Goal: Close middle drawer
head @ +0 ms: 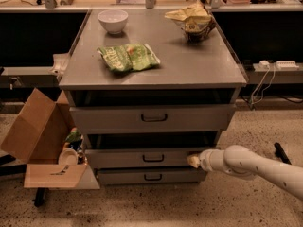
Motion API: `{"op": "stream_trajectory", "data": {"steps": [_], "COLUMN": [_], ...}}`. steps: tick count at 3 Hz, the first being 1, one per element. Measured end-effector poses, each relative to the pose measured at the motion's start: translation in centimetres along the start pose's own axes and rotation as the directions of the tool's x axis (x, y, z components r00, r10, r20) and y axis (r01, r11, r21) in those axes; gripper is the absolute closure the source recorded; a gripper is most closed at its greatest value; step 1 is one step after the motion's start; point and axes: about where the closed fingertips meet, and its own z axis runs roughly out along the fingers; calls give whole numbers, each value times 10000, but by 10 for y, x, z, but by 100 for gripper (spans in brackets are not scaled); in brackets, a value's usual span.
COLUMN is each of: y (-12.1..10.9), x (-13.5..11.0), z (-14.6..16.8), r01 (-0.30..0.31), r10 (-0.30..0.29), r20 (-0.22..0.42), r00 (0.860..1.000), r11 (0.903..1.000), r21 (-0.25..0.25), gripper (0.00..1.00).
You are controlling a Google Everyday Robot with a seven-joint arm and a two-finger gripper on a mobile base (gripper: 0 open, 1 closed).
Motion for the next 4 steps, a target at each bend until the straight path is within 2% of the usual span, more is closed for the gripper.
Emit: {"op": "stream_trajectory", "data": {"steps": [4], "y": [-9], "x": [-3], "z": [1], "r01": [-504], "r10": [497], "r20": [267], "r00": [9984], "r11": [9983], "r21": [280], "gripper": [100]}}
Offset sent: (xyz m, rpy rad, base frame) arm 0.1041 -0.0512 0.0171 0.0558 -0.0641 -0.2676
